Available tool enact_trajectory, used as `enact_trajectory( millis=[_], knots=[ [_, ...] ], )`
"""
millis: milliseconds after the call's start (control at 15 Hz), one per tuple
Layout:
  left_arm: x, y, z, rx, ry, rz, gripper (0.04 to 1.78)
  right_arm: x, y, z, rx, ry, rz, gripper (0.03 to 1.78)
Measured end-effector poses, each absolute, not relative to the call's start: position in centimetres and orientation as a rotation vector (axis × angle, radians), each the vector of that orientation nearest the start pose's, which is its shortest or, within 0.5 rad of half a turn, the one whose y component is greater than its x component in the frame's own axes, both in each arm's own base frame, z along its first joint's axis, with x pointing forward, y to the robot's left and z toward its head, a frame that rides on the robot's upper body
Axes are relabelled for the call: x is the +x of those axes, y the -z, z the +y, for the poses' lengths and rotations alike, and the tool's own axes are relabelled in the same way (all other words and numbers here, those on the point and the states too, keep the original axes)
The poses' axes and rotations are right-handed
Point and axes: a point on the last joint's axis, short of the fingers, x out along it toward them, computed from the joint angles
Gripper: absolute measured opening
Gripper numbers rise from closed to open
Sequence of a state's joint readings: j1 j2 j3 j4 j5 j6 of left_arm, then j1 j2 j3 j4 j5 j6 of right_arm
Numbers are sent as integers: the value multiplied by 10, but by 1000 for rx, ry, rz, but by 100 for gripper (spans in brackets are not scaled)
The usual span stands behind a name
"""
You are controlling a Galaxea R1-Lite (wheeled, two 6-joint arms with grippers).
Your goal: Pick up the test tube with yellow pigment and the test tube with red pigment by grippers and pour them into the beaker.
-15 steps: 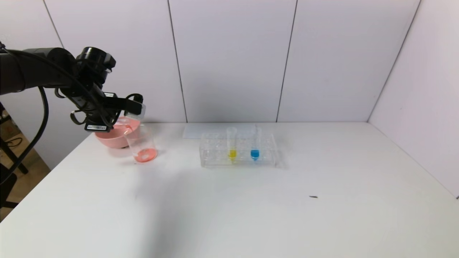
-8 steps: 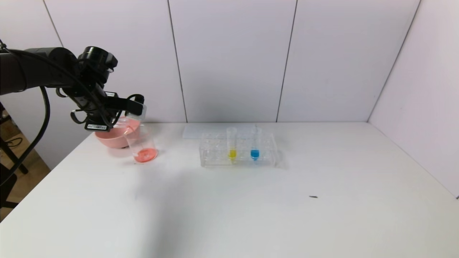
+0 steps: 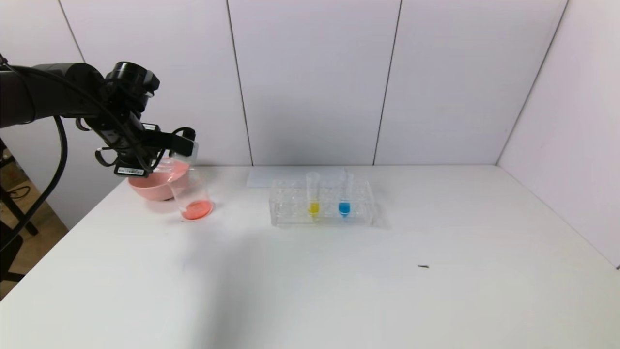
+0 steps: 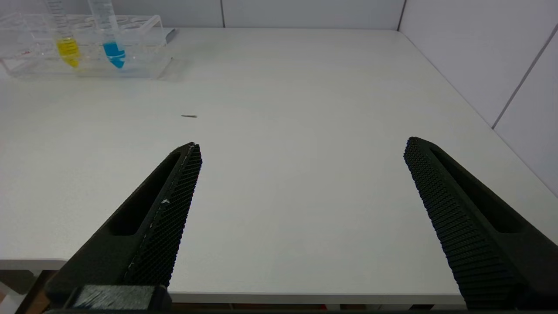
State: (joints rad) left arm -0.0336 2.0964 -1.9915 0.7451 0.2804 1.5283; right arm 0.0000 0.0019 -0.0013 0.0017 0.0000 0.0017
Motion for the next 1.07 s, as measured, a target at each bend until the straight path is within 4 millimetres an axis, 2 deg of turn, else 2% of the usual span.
enact_trajectory(
  millis=[1067],
  knots=[
    [398, -241, -14, 1632, 435, 904, 44, -23, -76, 0, 2, 0, 2, 170]
  ],
)
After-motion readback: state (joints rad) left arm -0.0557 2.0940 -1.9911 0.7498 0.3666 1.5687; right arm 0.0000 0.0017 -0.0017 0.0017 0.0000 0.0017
